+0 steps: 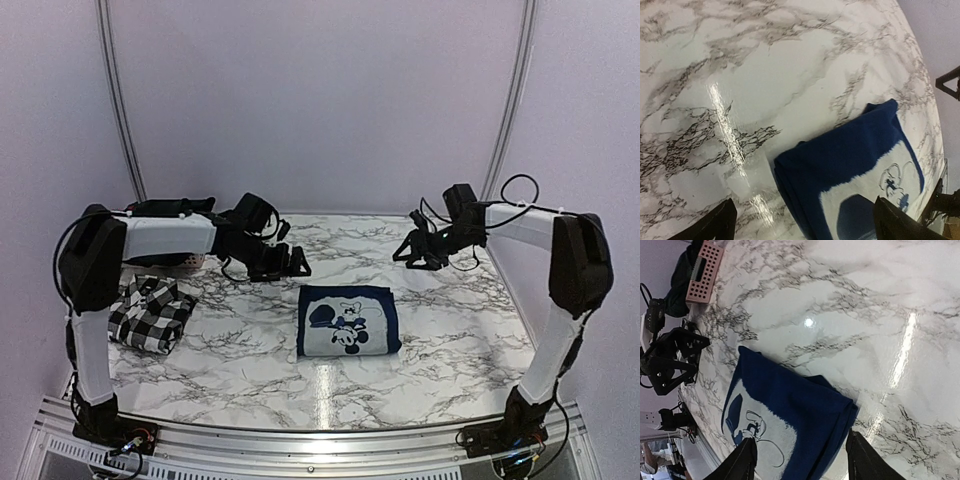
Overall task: Fold and stack the mixed laundry pile
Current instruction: Fold the 2/3-rectangle-folded T-shirt at the center of the board, then smooth out the rectangle-folded T-shirt at the center of the board.
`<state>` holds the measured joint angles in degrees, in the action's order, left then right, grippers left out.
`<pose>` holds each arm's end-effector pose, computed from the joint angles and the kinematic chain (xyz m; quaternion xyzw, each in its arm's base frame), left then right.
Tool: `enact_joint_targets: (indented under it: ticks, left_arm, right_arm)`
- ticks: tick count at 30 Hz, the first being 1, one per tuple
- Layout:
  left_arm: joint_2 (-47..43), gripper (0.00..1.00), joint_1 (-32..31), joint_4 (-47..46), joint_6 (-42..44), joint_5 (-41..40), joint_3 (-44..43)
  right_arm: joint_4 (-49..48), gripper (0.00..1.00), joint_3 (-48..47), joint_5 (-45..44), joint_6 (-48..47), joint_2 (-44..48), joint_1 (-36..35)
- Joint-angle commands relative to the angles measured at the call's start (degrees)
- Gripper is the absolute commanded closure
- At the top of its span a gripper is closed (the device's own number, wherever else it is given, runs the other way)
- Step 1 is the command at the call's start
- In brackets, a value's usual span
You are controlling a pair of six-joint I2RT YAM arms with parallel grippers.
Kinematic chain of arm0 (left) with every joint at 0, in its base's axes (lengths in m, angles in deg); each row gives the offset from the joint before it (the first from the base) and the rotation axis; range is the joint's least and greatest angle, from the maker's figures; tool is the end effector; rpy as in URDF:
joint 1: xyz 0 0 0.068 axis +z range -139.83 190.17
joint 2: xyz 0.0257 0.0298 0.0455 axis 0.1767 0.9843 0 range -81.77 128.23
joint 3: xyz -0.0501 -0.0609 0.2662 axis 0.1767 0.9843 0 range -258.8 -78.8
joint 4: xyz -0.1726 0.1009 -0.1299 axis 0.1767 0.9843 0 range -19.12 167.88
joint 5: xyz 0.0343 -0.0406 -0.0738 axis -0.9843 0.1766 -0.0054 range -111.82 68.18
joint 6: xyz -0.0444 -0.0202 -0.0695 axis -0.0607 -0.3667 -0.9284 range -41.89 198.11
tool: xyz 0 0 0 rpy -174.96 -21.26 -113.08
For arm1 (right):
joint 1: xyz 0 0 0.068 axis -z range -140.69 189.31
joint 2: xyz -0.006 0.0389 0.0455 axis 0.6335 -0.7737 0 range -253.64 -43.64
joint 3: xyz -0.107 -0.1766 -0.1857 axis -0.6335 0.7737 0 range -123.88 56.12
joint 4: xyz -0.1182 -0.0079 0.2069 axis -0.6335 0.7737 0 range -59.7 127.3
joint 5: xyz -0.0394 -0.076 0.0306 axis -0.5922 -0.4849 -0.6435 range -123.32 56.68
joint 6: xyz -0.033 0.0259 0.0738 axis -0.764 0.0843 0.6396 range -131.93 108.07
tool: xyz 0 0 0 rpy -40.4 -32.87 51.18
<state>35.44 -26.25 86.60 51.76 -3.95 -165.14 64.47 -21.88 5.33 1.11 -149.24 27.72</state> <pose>0.3586 -0.2931 0.1859 0.1379 0.9092 -0.3134 0.2367 0.3608 0.1215 0.2072 -0.0691 0.9161 0.3626 0.1564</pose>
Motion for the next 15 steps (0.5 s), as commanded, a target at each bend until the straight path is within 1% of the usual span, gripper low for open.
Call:
enact_joint_targets:
  ticks: [1,3,6,10,13,15]
  left_arm:
    - [-9.5,0.01,-0.8,-1.3,3.2,2.9,4.2]
    - [-10.0,0.01,-2.7,-1.9,4.3,5.2,5.4]
    - [-8.9,0.01,-4.7,-5.5,2.5,9.1,6.4]
    - [-5.6,0.01,-5.7,-17.2,-4.5,14.4,6.5]
    - [-0.5,0.01,-5.8,-26.2,-11.0,20.0,4.4]
    - [4.6,0.01,-6.1,-27.3,-13.0,20.5,1.5]
  right_arm:
    - [1.6,0.43,4.1,4.3,-3.2,7.1,0.7]
    - [-1.6,0.43,7.2,8.9,-0.9,9.2,-0.3]
    - [-8.1,0.44,9.6,14.1,4.4,9.4,-4.9]
    - [-21.8,0.44,12.0,18.8,15.2,5.4,-12.0]
    - [-30.7,0.44,13.2,20.5,21.0,0.4,-13.7]
    - [-33.5,0.45,13.8,21.0,22.5,-3.5,-13.6]
